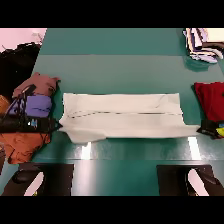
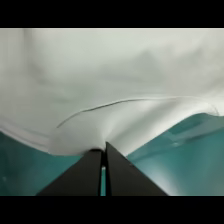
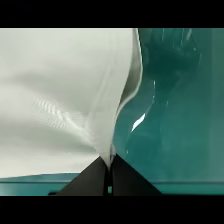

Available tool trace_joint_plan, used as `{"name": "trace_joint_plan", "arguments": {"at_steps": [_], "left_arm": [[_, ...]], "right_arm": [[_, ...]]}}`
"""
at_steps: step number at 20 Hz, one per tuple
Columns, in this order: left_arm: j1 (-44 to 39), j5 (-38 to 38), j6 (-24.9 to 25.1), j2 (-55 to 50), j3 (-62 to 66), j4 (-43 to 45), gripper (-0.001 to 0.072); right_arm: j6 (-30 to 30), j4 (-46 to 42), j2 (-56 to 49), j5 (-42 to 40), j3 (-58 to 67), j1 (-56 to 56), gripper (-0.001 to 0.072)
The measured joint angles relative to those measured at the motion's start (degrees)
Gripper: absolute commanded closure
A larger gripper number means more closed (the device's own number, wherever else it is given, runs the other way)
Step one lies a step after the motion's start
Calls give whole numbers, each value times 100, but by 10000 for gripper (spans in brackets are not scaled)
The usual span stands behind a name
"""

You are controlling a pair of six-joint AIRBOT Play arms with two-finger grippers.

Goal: Fold the shirts.

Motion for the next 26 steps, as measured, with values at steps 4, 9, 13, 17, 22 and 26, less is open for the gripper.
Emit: {"name": "trace_joint_plan", "arguments": {"at_steps": [4,9,13,17,22,26], "left_arm": [[0,758,380,-1266,487,81,685],[0,1526,767,-2994,1351,63,684],[0,2072,881,-3797,1932,-109,293],[0,2293,916,-4065,2293,-337,98],[0,1860,927,-4146,2605,-496,675],[-17,1672,935,-4164,2669,-730,676]], "right_arm": [[201,-28,-1235,-466,911,688,692],[297,74,-2909,-723,2155,1080,691],[313,479,-3910,-826,3014,1156,375],[22,931,-4417,-881,3515,1130,363],[-444,1327,-4371,-730,3178,549,300],[-772,1519,-4229,-699,2347,-188,139]]}}
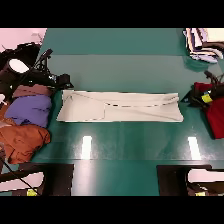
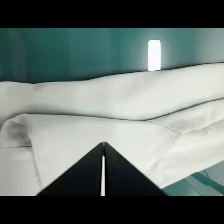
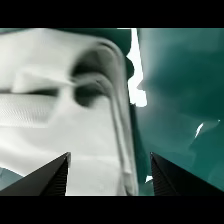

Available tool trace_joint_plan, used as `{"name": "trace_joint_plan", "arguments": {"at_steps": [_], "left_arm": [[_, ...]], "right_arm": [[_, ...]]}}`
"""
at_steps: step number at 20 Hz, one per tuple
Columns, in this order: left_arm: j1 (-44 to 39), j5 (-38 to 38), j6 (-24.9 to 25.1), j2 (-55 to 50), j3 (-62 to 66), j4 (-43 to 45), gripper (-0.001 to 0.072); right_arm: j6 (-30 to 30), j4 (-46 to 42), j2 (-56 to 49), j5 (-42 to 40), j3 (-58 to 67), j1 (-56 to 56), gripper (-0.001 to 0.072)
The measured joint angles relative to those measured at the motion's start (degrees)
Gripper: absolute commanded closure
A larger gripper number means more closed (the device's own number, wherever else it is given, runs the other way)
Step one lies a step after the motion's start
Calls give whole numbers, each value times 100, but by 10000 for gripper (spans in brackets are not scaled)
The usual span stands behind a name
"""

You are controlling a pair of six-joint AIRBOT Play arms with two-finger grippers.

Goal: Fold the shirts.

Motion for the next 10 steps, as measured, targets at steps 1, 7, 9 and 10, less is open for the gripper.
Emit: {"name": "trace_joint_plan", "arguments": {"at_steps": [1,7,9,10], "left_arm": [[-52,0,0,-2,4,-48,683],[-855,280,-37,-83,11,-205,685],[-1193,472,-149,-197,17,-216,685],[-1362,570,-188,-273,26,-227,686]], "right_arm": [[-111,114,-31,17,-219,-168,140],[-706,1266,-422,-4,-979,-409,424],[-815,1355,-494,-203,-1012,-267,692],[-839,1373,-511,-249,-977,-205,692]]}}
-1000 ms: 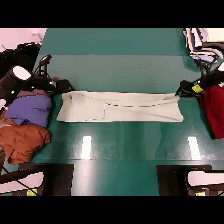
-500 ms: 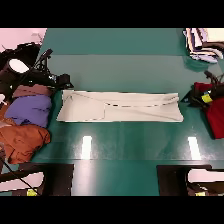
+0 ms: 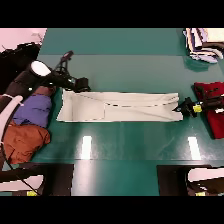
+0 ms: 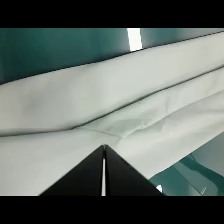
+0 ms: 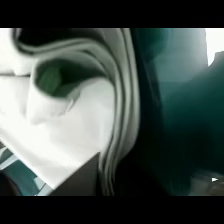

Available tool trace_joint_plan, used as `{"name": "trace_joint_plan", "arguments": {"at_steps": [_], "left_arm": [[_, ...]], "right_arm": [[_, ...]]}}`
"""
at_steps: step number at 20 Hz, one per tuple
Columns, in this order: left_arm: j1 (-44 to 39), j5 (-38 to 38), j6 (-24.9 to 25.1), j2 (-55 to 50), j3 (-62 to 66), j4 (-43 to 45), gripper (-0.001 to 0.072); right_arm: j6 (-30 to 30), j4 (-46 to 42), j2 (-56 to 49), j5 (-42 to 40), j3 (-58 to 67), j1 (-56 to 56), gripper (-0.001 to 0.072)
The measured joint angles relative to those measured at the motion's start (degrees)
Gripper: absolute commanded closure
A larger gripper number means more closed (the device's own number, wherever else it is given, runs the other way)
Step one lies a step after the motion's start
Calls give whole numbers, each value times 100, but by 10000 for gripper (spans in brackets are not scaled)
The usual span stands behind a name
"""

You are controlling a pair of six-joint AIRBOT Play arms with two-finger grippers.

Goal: Fold the shirts.

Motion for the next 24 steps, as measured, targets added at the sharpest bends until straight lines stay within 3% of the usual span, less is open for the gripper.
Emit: {"name": "trace_joint_plan", "arguments": {"at_steps": [5,11,24], "left_arm": [[-872,275,-92,-664,422,-33,686],[-1670,317,-216,-1759,1475,-50,686],[-1950,157,-282,-2649,2072,-114,686]], "right_arm": [[-52,142,330,81,623,284,692],[468,208,1189,448,1882,931,693],[911,999,1497,238,3521,2605,692]]}}
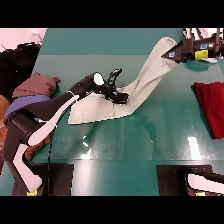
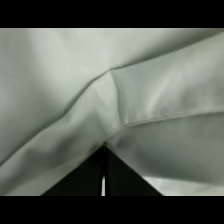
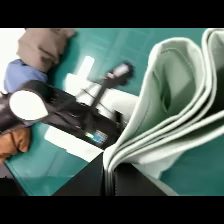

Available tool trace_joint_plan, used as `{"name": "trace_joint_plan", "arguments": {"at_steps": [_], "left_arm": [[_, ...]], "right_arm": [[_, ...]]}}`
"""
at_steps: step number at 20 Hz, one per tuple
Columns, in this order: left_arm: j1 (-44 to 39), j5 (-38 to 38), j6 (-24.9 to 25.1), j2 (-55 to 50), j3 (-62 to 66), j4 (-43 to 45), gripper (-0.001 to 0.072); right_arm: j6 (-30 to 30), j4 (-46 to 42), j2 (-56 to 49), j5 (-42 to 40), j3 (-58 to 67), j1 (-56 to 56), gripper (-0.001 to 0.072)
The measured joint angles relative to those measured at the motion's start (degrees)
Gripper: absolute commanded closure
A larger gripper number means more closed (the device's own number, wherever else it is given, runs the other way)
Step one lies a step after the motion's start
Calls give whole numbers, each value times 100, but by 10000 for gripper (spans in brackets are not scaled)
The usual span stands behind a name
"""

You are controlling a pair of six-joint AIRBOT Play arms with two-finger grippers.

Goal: Fold the shirts.

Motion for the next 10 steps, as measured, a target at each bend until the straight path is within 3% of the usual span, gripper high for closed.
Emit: {"name": "trace_joint_plan", "arguments": {"at_steps": [6,10], "left_arm": [[389,-66,4,319,22,116,685],[1314,-85,13,1294,26,413,685]], "right_arm": [[-63,98,2,-317,63,636,692],[-120,125,-109,-577,70,1316,692]]}}
